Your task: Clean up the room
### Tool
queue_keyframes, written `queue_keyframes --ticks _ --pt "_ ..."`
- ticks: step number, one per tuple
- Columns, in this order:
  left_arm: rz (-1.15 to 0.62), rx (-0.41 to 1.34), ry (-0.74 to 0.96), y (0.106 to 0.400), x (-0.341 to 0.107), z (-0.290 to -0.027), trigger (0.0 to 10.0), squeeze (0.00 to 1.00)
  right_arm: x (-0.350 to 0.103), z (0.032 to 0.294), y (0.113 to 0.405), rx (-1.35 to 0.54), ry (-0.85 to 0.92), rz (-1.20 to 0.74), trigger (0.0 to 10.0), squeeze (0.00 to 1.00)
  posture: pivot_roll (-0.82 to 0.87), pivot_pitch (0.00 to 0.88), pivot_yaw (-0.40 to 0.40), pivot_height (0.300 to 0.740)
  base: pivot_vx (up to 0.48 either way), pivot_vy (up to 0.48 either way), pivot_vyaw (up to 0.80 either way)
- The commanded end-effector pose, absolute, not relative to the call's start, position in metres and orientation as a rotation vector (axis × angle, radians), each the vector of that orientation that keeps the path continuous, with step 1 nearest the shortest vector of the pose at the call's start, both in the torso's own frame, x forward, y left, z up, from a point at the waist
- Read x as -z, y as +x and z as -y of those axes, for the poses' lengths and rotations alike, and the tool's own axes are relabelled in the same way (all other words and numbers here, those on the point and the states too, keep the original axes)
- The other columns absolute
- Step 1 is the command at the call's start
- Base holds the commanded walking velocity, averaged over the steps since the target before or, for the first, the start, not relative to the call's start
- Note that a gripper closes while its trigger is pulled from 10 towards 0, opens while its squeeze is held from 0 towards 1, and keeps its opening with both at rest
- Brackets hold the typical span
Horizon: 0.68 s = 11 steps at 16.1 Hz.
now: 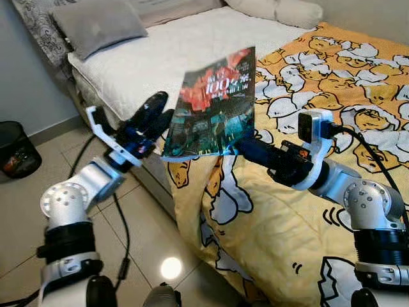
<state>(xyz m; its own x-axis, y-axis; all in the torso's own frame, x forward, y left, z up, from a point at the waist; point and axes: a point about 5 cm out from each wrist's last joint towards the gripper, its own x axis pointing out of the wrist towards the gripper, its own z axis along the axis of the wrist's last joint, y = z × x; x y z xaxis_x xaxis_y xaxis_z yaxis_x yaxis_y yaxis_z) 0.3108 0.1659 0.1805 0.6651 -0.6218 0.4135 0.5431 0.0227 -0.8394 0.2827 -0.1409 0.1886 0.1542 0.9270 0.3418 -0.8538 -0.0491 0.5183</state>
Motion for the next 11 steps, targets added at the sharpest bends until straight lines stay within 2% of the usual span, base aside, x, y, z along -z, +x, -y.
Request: queue_keyframes --ticks 1,5,8,10,11 --pt "-0.125 0.925 -1.260 0.311 -0.178 -0.155 10.0 0.00 -0.208 0.136 0.280 -1.516 0.682 -0.051 0.0 0.00 0.02 0.000 0.038 0.740 0.000 0.000 0.00" --pt "-0.163 0.930 -1.292 0.317 -0.171 -0.143 10.0 0.00 -0.210 0.133 0.279 -1.531 0.685 -0.045 0.0 0.00 0.02 0.000 0.043 0.740 0.000 0.000 0.00" --pt "-0.157 0.906 -1.295 0.316 -0.169 -0.148 10.0 0.00 -0.214 0.133 0.281 -1.528 0.694 -0.022 0.0 0.00 0.02 0.000 0.046 0.740 0.000 0.000 0.00" --pt "-0.158 0.924 -1.327 0.314 -0.169 -0.150 4.4 0.00 -0.215 0.133 0.281 -1.532 0.698 -0.020 0.0 0.00 0.02 0.000 0.042 0.740 0.000 0.000 0.00" --pt "-0.174 0.968 -1.335 0.311 -0.170 -0.147 0.0 0.00 -0.215 0.133 0.281 -1.540 0.699 -0.020 0.0 0.00 0.02 0.000 0.040 0.740 0.000 0.000 0.00"
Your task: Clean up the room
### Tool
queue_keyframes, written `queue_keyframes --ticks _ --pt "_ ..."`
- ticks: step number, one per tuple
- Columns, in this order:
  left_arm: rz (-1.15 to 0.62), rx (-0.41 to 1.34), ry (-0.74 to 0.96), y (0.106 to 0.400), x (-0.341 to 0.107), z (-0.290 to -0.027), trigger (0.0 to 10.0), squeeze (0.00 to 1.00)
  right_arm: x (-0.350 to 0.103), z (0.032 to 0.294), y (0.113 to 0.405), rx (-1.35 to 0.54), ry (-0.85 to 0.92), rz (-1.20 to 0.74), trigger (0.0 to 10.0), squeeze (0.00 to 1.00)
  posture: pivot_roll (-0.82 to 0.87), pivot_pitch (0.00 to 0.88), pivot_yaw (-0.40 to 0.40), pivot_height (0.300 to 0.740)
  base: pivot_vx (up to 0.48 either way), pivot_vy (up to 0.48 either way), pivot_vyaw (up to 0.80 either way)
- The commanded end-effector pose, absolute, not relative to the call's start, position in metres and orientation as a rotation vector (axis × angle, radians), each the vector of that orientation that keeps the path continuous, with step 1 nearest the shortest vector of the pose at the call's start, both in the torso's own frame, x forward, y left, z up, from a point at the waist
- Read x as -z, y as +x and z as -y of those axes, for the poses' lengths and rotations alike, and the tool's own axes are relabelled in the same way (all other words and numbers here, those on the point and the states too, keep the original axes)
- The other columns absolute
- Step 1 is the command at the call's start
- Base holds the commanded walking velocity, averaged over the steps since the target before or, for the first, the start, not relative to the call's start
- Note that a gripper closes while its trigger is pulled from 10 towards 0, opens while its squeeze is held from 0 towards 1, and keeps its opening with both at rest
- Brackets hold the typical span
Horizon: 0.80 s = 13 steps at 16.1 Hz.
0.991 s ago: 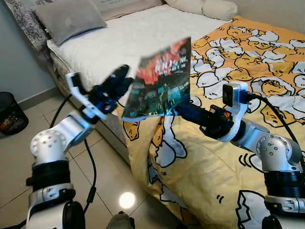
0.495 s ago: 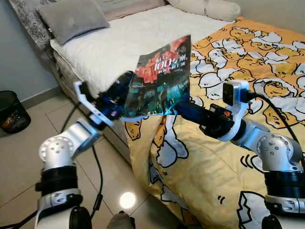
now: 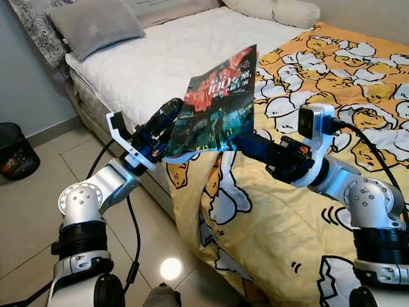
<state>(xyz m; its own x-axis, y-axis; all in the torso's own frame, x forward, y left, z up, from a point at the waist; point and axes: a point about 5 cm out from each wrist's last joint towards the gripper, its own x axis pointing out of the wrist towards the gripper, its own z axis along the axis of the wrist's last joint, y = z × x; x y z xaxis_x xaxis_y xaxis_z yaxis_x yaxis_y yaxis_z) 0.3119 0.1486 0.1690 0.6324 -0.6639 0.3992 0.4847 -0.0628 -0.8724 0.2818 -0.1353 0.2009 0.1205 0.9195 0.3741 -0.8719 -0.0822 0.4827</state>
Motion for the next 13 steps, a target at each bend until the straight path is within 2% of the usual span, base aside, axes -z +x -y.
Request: queue_keyframes --ticks 1,6,13 --pt "-0.207 1.002 -1.324 0.307 -0.170 -0.144 0.0 0.00 -0.215 0.132 0.280 -1.546 0.698 -0.023 0.0 0.00 0.02 0.000 0.039 0.740 0.000 0.000 0.00" --pt "-0.279 1.115 -1.335 0.297 -0.168 -0.143 0.0 0.00 -0.215 0.131 0.274 -1.607 0.680 -0.060 0.0 0.00 0.02 0.000 0.042 0.740 0.000 0.000 0.00" --pt "-0.216 1.138 -1.344 0.295 -0.172 -0.154 0.0 0.00 -0.206 0.132 0.274 -1.592 0.670 -0.097 0.0 0.00 0.03 0.000 0.048 0.740 0.000 0.000 0.00"
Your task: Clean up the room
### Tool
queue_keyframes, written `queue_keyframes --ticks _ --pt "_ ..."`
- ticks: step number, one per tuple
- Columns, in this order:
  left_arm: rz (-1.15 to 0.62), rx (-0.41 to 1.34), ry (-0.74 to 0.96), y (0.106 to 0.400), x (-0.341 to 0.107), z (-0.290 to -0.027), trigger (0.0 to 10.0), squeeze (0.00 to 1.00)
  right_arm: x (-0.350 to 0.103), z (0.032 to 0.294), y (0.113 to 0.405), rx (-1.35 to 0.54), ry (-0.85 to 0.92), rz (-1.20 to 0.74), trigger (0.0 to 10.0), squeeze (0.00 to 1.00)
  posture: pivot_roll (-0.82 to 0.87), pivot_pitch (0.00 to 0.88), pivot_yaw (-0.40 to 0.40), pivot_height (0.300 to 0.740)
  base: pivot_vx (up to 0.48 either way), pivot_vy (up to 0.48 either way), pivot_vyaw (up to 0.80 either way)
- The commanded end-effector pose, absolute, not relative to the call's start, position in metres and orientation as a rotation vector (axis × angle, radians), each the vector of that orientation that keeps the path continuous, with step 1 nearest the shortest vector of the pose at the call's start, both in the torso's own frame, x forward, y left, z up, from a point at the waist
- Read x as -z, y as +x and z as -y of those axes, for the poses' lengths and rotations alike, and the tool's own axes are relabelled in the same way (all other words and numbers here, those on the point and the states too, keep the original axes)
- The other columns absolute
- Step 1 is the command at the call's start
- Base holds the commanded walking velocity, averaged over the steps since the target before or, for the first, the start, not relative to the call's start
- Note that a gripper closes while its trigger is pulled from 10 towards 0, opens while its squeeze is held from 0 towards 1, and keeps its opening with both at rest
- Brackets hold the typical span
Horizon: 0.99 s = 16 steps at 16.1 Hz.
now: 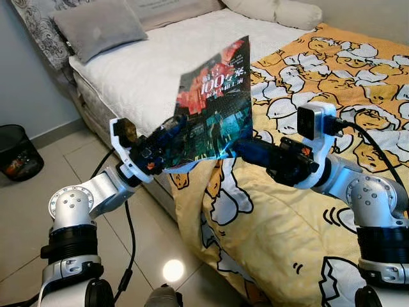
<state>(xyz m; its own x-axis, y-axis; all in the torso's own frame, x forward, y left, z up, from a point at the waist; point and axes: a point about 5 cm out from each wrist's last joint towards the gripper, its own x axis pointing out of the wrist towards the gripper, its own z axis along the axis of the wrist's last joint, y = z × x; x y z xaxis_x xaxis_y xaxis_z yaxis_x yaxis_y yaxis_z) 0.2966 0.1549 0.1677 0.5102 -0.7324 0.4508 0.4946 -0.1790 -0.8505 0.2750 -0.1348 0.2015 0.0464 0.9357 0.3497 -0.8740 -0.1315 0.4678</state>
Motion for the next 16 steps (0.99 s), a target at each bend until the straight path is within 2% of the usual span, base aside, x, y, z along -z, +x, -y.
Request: queue_keyframes --ticks 1,4,7,8,9,10,11,12,14,16 --pt "-0.212 1.142 -1.343 0.294 -0.173 -0.155 0.0 0.00 -0.203 0.132 0.273 -1.587 0.664 -0.112 0.0 0.00 0.03 0.000 0.046 0.740 0.000 0.000 0.00" --pt "-0.208 1.170 -1.326 0.289 -0.176 -0.157 0.0 0.00 -0.196 0.133 0.273 -1.578 0.652 -0.140 0.0 0.00 0.03 0.000 0.044 0.740 0.000 0.000 0.00" --pt "-0.225 1.191 -1.210 0.282 -0.176 -0.154 0.0 0.00 -0.183 0.132 0.273 -1.540 0.616 -0.189 0.0 0.00 0.04 0.000 0.041 0.740 0.000 0.000 0.00" --pt "-0.220 1.169 -1.187 0.282 -0.176 -0.155 0.0 0.00 -0.181 0.131 0.273 -1.524 0.604 -0.193 3.1 0.00 0.04 0.000 0.041 0.740 0.000 0.000 0.00" --pt "-0.209 1.137 -1.127 0.282 -0.175 -0.157 0.0 0.00 -0.176 0.129 0.275 -1.482 0.566 -0.198 10.0 0.00 0.03 0.000 0.041 0.740 0.000 0.000 0.00" --pt "-0.200 1.115 -1.092 0.283 -0.176 -0.157 0.0 0.00 -0.173 0.129 0.275 -1.465 0.558 -0.212 10.0 0.00 0.03 0.000 0.041 0.740 0.000 0.000 0.00" --pt "-0.179 1.090 -1.035 0.282 -0.179 -0.157 0.0 0.00 -0.168 0.128 0.274 -1.440 0.537 -0.235 10.0 0.06 0.03 0.000 0.040 0.740 0.000 0.000 0.00" --pt "-0.143 1.041 -0.932 0.283 -0.184 -0.158 0.0 0.00 -0.159 0.128 0.275 -1.377 0.519 -0.260 10.0 1.00 0.03 0.000 0.038 0.740 0.000 0.000 0.00" --pt "-0.109 0.960 -0.863 0.286 -0.192 -0.162 0.0 0.00 -0.151 0.131 0.277 -1.275 0.532 -0.248 10.0 1.00 0.03 0.000 0.038 0.740 0.000 0.000 0.00" --pt "-0.027 0.905 -0.772 0.285 -0.207 -0.166 0.0 0.00 -0.136 0.148 0.280 -1.094 0.565 -0.205 10.0 1.00 0.03 0.000 0.035 0.740 0.000 0.000 0.00"
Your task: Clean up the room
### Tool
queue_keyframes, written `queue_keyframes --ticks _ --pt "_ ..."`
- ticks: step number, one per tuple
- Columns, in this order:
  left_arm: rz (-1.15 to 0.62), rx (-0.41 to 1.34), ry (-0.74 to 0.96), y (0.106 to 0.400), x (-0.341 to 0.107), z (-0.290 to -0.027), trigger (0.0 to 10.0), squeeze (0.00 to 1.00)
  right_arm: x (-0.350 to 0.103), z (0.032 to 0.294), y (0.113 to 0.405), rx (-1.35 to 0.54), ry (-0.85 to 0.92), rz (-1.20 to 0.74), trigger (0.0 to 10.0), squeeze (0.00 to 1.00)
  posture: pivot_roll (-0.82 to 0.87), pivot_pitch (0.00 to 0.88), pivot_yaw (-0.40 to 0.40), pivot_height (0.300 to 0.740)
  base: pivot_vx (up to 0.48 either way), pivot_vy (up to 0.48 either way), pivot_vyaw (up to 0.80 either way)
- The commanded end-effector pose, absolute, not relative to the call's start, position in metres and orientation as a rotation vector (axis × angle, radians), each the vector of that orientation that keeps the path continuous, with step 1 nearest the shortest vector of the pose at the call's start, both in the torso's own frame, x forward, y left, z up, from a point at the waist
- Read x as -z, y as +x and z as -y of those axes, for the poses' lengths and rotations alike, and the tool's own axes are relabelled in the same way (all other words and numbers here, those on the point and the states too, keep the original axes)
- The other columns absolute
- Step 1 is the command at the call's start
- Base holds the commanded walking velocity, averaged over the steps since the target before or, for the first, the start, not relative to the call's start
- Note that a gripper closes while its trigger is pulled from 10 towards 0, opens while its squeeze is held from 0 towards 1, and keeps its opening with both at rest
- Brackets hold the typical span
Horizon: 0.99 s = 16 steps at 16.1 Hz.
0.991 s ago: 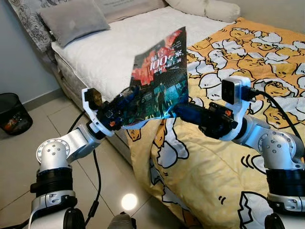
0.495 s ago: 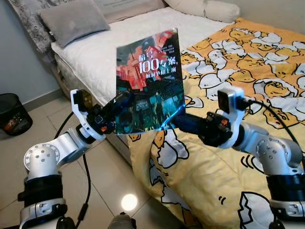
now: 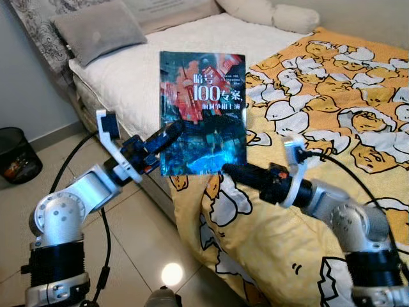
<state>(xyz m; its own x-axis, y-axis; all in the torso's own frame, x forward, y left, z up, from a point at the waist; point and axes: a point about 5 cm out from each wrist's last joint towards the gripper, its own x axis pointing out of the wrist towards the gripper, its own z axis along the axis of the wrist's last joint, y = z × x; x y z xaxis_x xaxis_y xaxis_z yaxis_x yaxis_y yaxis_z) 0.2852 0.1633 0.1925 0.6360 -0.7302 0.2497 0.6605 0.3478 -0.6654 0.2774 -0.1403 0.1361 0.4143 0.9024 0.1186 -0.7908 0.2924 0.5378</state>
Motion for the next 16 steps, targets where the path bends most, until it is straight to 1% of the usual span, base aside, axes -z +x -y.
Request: queue_keyframes --ticks 1,2,3,4,6,7,8,9,10,11,12,13,16 --pt "-0.033 0.885 -0.732 0.285 -0.207 -0.165 0.0 0.00 -0.133 0.153 0.281 -1.036 0.569 -0.197 10.0 1.00 0.03 0.000 0.033 0.740 0.000 0.000 0.00" --pt "-0.047 0.835 -0.651 0.285 -0.205 -0.165 0.0 0.00 -0.126 0.162 0.284 -0.914 0.555 -0.181 10.0 1.00 0.03 0.000 0.029 0.740 0.000 0.000 0.00" --pt "-0.066 0.761 -0.522 0.284 -0.199 -0.163 0.0 0.00 -0.120 0.175 0.287 -0.726 0.547 -0.159 10.0 0.33 0.03 0.000 0.027 0.740 0.000 0.000 0.00" --pt "-0.066 0.754 -0.517 0.283 -0.198 -0.163 0.0 0.00 -0.119 0.176 0.287 -0.701 0.553 -0.153 10.0 0.00 0.02 0.000 0.029 0.740 0.000 0.000 0.00" --pt "-0.097 0.615 -0.329 0.284 -0.187 -0.164 0.0 0.00 -0.116 0.186 0.289 -0.494 0.515 -0.134 10.0 0.00 0.01 0.000 0.034 0.740 0.000 0.000 0.00" --pt "-0.140 0.402 0.008 0.286 -0.168 -0.167 10.0 0.00 -0.109 0.186 0.285 -0.256 0.296 -0.139 10.0 0.00 0.00 0.000 0.036 0.740 0.000 0.000 0.00" --pt "-0.143 0.382 0.043 0.286 -0.166 -0.166 10.0 0.00 -0.108 0.186 0.284 -0.221 0.260 -0.134 10.0 0.00 0.00 0.000 0.036 0.740 0.000 0.000 0.00" --pt "-0.140 0.372 0.081 0.284 -0.162 -0.164 10.0 0.00 -0.102 0.182 0.279 -0.157 0.284 -0.160 10.0 0.00 -0.01 0.000 0.035 0.740 0.000 0.000 0.00" --pt "-0.140 0.314 0.088 0.284 -0.157 -0.164 10.0 0.00 -0.094 0.176 0.270 -0.109 0.296 -0.168 10.0 0.00 -0.01 0.000 0.036 0.740 0.000 0.000 0.00" --pt "-0.149 0.268 0.094 0.283 -0.151 -0.165 10.0 0.00 -0.081 0.175 0.262 -0.031 0.242 -0.226 10.0 0.00 -0.02 0.000 0.037 0.740 0.000 0.296 0.00" --pt "-0.162 0.257 0.119 0.282 -0.145 -0.164 10.0 0.00 -0.075 0.169 0.256 -0.068 0.202 -0.252 10.0 0.00 -0.02 0.000 0.037 0.740 0.000 0.480 0.00" --pt "-0.168 0.247 0.150 0.282 -0.143 -0.165 10.0 0.00 -0.072 0.165 0.253 -0.083 0.208 -0.269 10.0 0.00 -0.02 0.000 0.038 0.740 0.000 0.480 0.00" --pt "-0.139 0.217 0.196 0.285 -0.143 -0.164 10.0 0.00 -0.071 0.166 0.255 -0.005 0.204 -0.280 10.0 0.00 -0.02 0.000 0.040 0.740 0.000 0.480 0.00"
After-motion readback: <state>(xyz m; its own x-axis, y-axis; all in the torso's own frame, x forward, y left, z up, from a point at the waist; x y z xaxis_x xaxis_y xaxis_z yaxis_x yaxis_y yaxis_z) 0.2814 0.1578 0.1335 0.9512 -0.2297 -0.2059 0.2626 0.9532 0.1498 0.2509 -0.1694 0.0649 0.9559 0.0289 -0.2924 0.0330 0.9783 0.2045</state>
